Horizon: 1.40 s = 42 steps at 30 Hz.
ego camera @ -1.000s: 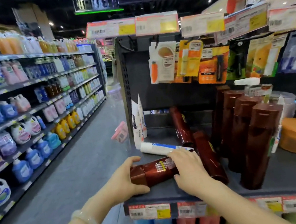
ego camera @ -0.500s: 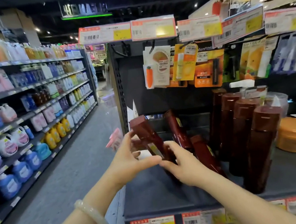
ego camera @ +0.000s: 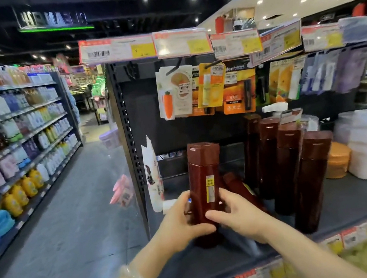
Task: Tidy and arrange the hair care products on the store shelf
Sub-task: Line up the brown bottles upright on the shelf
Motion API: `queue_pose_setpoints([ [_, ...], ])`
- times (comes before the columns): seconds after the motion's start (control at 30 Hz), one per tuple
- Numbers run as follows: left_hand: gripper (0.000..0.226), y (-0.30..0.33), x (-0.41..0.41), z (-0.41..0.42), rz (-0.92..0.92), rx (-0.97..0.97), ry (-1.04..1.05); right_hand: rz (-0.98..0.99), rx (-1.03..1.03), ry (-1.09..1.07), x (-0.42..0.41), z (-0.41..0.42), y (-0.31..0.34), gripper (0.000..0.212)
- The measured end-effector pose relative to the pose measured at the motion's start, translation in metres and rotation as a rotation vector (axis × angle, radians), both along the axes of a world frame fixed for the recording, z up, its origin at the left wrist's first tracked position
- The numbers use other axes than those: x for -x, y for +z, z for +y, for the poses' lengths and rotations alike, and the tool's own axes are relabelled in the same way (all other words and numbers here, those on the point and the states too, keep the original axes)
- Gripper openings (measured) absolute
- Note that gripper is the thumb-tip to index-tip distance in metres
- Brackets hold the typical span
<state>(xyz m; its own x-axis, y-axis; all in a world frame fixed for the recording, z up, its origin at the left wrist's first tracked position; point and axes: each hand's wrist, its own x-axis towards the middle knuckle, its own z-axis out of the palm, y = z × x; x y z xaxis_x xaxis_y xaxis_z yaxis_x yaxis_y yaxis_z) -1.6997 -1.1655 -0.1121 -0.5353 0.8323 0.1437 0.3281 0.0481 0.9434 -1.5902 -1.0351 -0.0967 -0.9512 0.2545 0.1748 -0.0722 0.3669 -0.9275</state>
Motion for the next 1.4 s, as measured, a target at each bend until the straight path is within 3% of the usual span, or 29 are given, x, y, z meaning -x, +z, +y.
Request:
queue_pose_setpoints([
  [0.3,0.057,-0.006,0.002,0.001,0.051,-0.03,0.01,-0.052,-0.28,-0.109,0.001,0.0,-0.001,0.039],
  [0.43,0.057,-0.006,0.004,0.0,0.074,-0.03,0.026,-0.098,-0.465,-0.504,-0.015,0.015,0.006,0.04],
  [0.5,0.058,-0.006,0.007,-0.002,0.072,-0.026,0.041,-0.259,-0.622,-0.664,-0.022,0.02,0.01,0.044],
  [0.57,0.057,-0.006,0.009,-0.002,0.065,-0.039,0.055,-0.527,-0.719,-0.69,-0.023,0.022,0.008,0.054],
  [0.63,0.056,-0.005,0.01,-0.003,0.045,-0.057,0.061,-0.682,-0.693,-0.667,-0.02,0.022,0.001,0.062],
  [0.83,0.053,-0.004,0.008,-0.003,0.019,-0.057,0.074,-0.729,-0.6,-0.74,-0.011,0.031,-0.012,0.062],
  [0.93,0.051,-0.005,0.007,-0.001,-0.003,-0.059,0.087,-0.679,-0.532,-0.749,-0.011,0.031,-0.016,0.057],
  [1.07,0.047,-0.008,0.006,0.002,-0.046,-0.065,0.115,-0.474,-0.388,-0.816,-0.016,0.027,-0.021,0.05],
  [1.2,0.05,-0.008,0.006,0.004,-0.074,-0.042,0.125,-0.192,-0.179,-0.806,-0.016,0.019,-0.026,0.064],
  [1.4,0.048,-0.005,0.004,0.005,-0.063,-0.068,0.107,0.006,-0.101,-0.66,-0.008,0.001,-0.025,0.072],
])
